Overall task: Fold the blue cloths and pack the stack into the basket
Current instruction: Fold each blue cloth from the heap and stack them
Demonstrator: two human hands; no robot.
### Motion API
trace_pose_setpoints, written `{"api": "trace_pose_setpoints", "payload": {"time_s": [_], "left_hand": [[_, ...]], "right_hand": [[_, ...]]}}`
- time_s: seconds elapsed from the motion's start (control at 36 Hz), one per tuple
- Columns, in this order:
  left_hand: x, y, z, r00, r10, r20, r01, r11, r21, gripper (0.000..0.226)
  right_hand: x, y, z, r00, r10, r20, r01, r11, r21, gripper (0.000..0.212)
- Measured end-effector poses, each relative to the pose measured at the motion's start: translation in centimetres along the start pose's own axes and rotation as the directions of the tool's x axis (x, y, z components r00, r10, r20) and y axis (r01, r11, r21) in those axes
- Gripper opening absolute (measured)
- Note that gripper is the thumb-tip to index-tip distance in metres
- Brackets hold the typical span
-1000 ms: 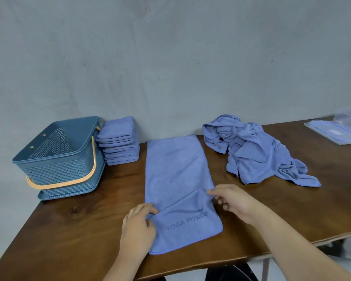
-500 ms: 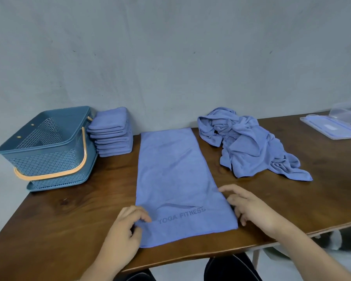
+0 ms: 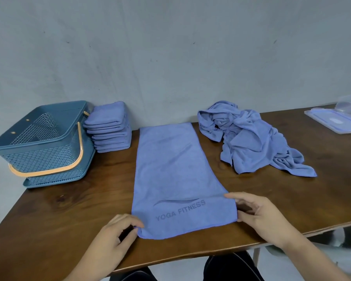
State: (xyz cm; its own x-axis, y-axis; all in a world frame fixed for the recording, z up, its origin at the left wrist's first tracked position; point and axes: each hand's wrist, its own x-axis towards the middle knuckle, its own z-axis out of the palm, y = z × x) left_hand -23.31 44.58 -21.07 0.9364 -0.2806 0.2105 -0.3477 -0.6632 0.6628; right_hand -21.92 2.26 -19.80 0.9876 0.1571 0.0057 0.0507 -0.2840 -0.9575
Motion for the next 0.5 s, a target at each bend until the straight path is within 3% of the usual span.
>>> {"api": "trace_pose_setpoints", "payload": {"time_s": [0.14, 0.22, 0.36, 0.5], "left_hand": [[-0.1, 0.5, -0.3, 0.988, -0.154, 0.026, 0.156, 0.982, -0.108, 0.012], [-0.1, 0.8, -0.4, 0.986, -0.165, 0.024, 0.166, 0.97, -0.177, 0.013], [-0.5, 1.0, -0.7, 0.989, -0.147, 0.001, 0.141, 0.944, -0.3, 0.021], [-0.6, 1.3, -1.0, 0.99, -0.138, -0.035, 0.117, 0.925, -0.361, 0.037]], "right_hand": [[-0.2, 0.2, 0.3, 0.992, -0.033, -0.122, 0.037, 0.999, 0.034, 0.036], [-0.4, -0.1, 0.5, 0.988, -0.048, -0.147, 0.057, 0.997, 0.053, 0.021], [-0.6, -0.3, 0.5, 0.987, -0.124, -0.107, 0.114, 0.989, -0.096, 0.002], [-0.8, -0.2, 0.1, 0.993, -0.114, 0.004, 0.114, 0.99, -0.078, 0.018]]}}
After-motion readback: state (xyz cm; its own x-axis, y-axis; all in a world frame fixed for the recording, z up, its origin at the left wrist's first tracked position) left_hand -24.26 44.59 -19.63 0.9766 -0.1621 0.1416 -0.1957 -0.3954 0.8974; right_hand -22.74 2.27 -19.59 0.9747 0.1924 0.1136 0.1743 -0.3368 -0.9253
